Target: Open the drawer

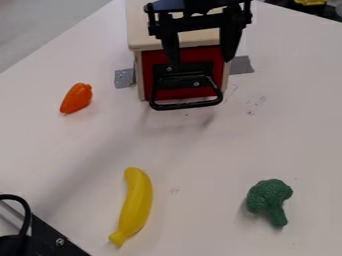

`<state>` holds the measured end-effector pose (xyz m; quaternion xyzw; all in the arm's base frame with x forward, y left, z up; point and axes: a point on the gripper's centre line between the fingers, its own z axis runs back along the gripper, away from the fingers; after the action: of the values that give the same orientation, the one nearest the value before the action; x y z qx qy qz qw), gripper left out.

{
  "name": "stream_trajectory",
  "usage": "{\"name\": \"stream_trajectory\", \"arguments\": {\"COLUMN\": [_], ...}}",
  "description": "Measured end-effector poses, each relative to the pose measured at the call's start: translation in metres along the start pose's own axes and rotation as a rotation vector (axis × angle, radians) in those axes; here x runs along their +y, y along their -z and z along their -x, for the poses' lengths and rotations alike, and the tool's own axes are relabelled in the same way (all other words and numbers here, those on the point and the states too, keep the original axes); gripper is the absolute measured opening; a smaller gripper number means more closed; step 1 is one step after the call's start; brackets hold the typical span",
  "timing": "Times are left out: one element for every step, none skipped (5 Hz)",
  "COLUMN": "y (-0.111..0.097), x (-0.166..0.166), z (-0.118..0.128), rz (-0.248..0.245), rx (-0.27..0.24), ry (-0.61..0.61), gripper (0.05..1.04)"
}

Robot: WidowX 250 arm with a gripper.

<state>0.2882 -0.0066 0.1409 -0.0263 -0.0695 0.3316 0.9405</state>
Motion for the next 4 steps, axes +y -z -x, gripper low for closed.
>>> {"name": "stream_trajectory", "arguments": {"y": [0.008,0.029,0.039,0.042], "x": [0.002,-0.002,-0.006,0.005], "z": [0.003,-0.004,-0.02,-0.035], "rz": [-0.019,-0.047,-0.042,-0.03], "rx": [0.024,0.036,0.019,-0.003], "ry": [0.001,-0.085,-0.192,-0.336], "gripper": [0.998,0.998,0.998,0.998]}}
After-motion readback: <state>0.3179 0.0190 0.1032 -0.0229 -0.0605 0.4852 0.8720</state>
